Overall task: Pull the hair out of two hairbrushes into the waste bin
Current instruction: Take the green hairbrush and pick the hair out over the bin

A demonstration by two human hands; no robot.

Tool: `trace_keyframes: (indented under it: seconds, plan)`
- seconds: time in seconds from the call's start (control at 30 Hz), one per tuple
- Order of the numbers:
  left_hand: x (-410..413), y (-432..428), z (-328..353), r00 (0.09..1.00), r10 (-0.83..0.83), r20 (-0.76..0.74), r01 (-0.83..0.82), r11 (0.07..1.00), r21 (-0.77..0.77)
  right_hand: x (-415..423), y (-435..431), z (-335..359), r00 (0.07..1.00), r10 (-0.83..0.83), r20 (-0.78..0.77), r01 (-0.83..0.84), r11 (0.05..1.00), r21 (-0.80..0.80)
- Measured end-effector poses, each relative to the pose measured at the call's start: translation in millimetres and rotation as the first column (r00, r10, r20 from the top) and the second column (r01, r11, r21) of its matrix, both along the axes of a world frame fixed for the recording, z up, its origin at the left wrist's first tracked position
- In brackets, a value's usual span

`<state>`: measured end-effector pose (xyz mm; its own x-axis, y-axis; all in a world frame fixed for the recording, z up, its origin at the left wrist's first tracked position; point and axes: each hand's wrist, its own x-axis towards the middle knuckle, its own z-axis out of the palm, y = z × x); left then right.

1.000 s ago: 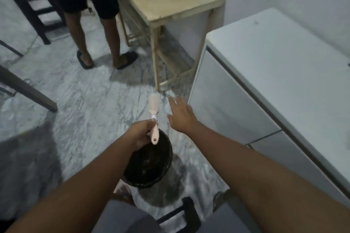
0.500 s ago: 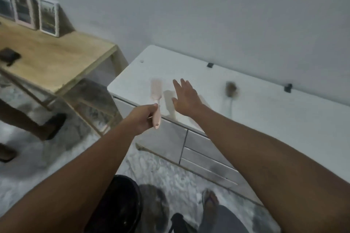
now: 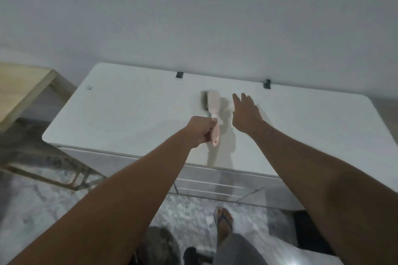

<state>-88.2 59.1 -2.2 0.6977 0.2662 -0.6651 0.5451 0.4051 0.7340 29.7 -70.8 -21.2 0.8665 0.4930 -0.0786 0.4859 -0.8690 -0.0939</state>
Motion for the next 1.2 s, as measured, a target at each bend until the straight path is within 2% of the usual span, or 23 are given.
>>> trace_keyframes:
  seconds: [0.17,0.3,0.37,0.5,0.6,0.77,1.0,1.1,1.2]
  plan:
    - [43.9,-29.9,-14.3,0.992,-0.046,-0.118,0.074,0.966,0.248,22.2,-28.8,-11.0,0.997,-0.069,-0.034,0.068,0.997,-0.023]
    - [59.9,-42.4,-19.6,0.977,-0.098,-0.189,0.179,0.858,0.481,33.6,-43.3,-18.9,0.995,-0.087,-0.056,0.085,0.996,-0.029]
    - [66.6,-44.1,-23.4,0.977,-0.117,-0.178,0.196,0.823,0.534,36.5,-47.7,-21.0,0.994,-0.086,-0.061,0.084,0.996,-0.025]
    - [70.9,-44.8,-31.2,0.964,-0.19,-0.188,0.259,0.841,0.475,36.1,-53.8,-24.5,0.993,-0.092,-0.077,0.092,0.996,-0.014]
    - [68.7,-44.4,-28.4,0.96,-0.2,-0.197,0.275,0.812,0.515,32.7,-57.5,-25.7,0.993,-0.088,-0.074,0.087,0.996,-0.017]
    - [57.0,-41.8,9.4,0.965,-0.178,-0.194,0.251,0.845,0.472,27.2,-54.7,-17.4,0.995,-0.081,-0.061,0.08,0.997,-0.023]
    - [40.3,-0.3,36.7,0.997,0.012,-0.082,0.025,0.901,0.433,11.3,-11.5,10.9,0.997,0.037,-0.065,-0.03,0.994,0.104]
    - [35.8,9.2,32.1,0.994,0.043,-0.101,0.011,0.878,0.479,2.4,6.8,13.1,0.995,0.091,-0.04,-0.084,0.986,0.145]
    - [29.3,6.6,14.4,0.983,-0.002,-0.182,0.107,0.816,0.568,-4.6,15.9,7.3,0.992,0.114,-0.047,-0.106,0.984,0.141]
